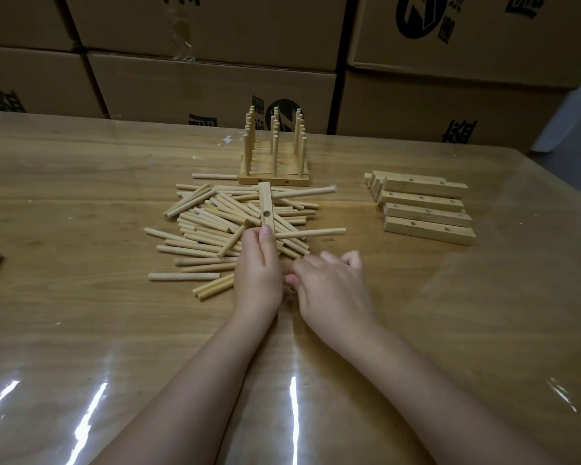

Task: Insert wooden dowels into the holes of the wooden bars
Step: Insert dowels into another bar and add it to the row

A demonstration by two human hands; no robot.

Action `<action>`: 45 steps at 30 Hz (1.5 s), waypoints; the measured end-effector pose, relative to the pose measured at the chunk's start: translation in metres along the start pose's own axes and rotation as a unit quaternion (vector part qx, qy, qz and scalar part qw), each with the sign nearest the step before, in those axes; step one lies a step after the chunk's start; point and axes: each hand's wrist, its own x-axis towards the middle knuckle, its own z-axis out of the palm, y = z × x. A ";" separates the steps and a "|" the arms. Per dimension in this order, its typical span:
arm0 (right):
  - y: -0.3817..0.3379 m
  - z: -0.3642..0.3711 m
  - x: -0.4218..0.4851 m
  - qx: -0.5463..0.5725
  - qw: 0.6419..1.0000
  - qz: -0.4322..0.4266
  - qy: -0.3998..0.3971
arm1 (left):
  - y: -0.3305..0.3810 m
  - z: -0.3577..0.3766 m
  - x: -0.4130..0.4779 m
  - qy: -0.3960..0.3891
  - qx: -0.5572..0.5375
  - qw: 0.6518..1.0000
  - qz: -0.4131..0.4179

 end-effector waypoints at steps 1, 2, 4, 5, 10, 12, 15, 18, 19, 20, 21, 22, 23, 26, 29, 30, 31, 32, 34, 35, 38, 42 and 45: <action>0.000 0.000 0.000 0.004 1.000 0.004 -0.001 | 0.000 0.000 -0.001 0.000 0.008 1.000 0.008; 0.000 0.001 -0.001 0.009 1.000 0.008 -0.003 | -0.001 0.000 -0.001 0.000 0.017 1.000 0.018; 0.001 0.001 -0.001 0.020 1.000 0.015 -0.009 | -0.001 0.000 -0.002 -0.003 0.036 0.999 0.034; 0.001 0.002 -0.001 0.025 1.000 0.016 -0.009 | -0.002 0.000 -0.002 -0.005 0.037 0.999 0.038; 0.001 0.005 0.000 0.009 1.000 0.008 -0.002 | 0.003 -0.003 -0.002 -0.009 0.007 0.999 0.041; 0.001 0.005 0.000 0.006 1.000 -0.003 0.007 | 0.004 -0.004 0.000 -0.007 -0.003 1.000 0.025; 0.005 0.003 -0.001 0.001 0.997 -0.018 0.074 | 0.004 -0.004 0.001 -0.002 0.007 1.000 0.017; 0.014 -0.001 0.000 0.055 0.981 -0.010 0.188 | 0.006 -0.005 0.000 -0.010 0.011 1.000 0.002; 0.018 -0.003 0.001 0.070 0.972 -0.002 0.223 | 0.006 -0.005 0.000 -0.019 0.010 1.000 -0.003; 0.022 -0.005 0.002 0.069 0.966 0.005 0.247 | 0.007 -0.005 -0.001 -0.029 0.016 0.999 -0.003; 0.026 -0.006 0.004 0.047 0.965 0.008 0.259 | 0.007 -0.005 -0.002 -0.040 0.033 0.999 0.008; 0.031 -0.007 0.005 0.017 0.967 0.005 0.254 | 0.007 -0.005 -0.003 -0.052 0.058 0.997 0.027; 0.035 -0.007 0.006 -0.008 0.971 -0.003 0.237 | 0.007 -0.004 -0.005 -0.064 0.083 0.993 0.048; 0.043 -0.007 0.008 -0.008 0.987 -0.025 0.161 | 0.009 -0.003 -0.008 -0.094 0.123 0.984 0.087; 0.044 -0.006 0.010 0.059 0.995 -0.029 0.079 | 0.010 -0.004 -0.008 -0.109 0.126 0.982 0.087; 0.044 -0.006 0.011 0.083 0.995 -0.025 0.058 | 0.010 -0.004 -0.008 -0.110 0.126 0.982 0.085; 0.044 -0.006 0.011 0.099 0.994 -0.019 0.043 | 0.010 -0.004 -0.008 -0.110 0.123 0.983 0.084; 0.043 -0.007 0.012 0.106 0.994 -0.013 0.032 | 0.011 -0.005 -0.008 -0.111 0.118 0.983 0.086; 0.044 -0.008 0.013 0.113 0.993 0.000 0.016 | 0.011 -0.004 -0.009 -0.114 0.119 0.982 0.091; 0.045 -0.008 0.013 0.117 0.993 0.005 0.014 | 0.011 -0.004 -0.009 -0.116 0.124 0.981 0.093; 0.046 -0.008 0.013 0.124 0.992 0.012 0.010 | 0.009 -0.004 -0.009 -0.116 0.140 0.979 0.092; 0.048 -0.007 0.013 0.133 0.991 0.020 0.002 | 0.009 -0.004 -0.009 -0.122 0.161 0.975 0.092; 0.050 -0.005 0.013 0.191 0.980 0.047 -0.014 | 0.009 -0.004 -0.010 -0.119 0.196 0.968 0.105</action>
